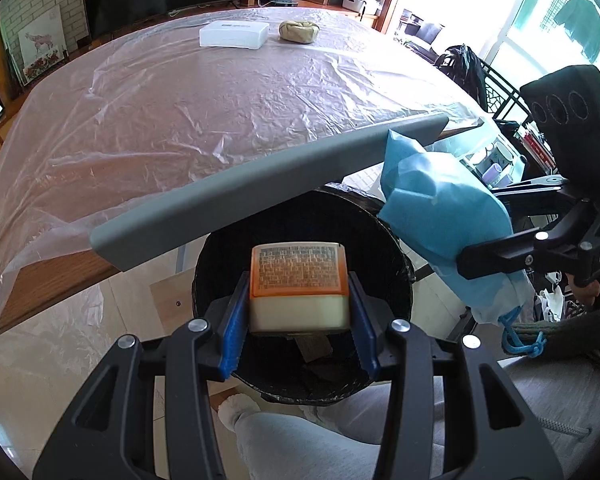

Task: Collect trash
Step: 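Carry the jar and blue bag with both tools over the trash bin, then open both tools to drop the jar and blue bag into the bin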

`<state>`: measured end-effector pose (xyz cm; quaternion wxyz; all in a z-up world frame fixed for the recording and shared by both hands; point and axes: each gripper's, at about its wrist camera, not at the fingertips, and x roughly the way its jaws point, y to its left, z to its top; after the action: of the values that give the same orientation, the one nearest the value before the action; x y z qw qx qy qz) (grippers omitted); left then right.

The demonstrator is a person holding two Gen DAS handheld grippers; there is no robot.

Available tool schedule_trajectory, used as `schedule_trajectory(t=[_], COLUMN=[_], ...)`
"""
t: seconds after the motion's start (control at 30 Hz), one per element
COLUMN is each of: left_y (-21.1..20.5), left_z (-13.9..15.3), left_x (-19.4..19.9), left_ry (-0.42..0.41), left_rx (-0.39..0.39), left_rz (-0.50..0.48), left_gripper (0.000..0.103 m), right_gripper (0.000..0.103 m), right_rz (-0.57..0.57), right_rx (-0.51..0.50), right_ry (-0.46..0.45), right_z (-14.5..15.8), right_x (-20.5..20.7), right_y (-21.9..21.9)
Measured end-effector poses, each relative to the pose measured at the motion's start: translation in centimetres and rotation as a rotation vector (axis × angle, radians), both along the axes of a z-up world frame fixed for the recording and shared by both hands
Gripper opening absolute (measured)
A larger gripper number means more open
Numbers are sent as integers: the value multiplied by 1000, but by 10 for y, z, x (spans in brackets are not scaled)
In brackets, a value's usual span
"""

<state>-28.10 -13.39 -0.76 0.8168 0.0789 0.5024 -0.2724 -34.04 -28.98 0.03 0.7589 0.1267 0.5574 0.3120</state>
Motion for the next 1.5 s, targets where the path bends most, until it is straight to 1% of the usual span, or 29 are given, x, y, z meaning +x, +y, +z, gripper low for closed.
schedule_trajectory(t=[0.17,0.3,0.57,0.77,1.07,1.5], left_y=[-2,-3,-4,-5,-8,-8], left_z=[-5,-12,-28,-39,-47,-50], left_x=[-2,-1,2,3,11,17], left_ry=[8,22,50,62,58,60], left_rx=[16,24,48,65,89,89], left_rz=[-5,-7,-7,-12,-19,-19], left_gripper=[47,47,47,47,47,47], right_gripper=[59,59,58,58,58,58], right_rz=[22,28,-27,-52,-95,-127], right_rx=[-14,-27,-67,-95,-106,-147], right_ry=[17,52,106,127,130,129], right_z=[-4,-16,-36,-48,-57,-66], right_x=[-4,-6,5,13,23,32], right_y=[4,8,9,16,27,33])
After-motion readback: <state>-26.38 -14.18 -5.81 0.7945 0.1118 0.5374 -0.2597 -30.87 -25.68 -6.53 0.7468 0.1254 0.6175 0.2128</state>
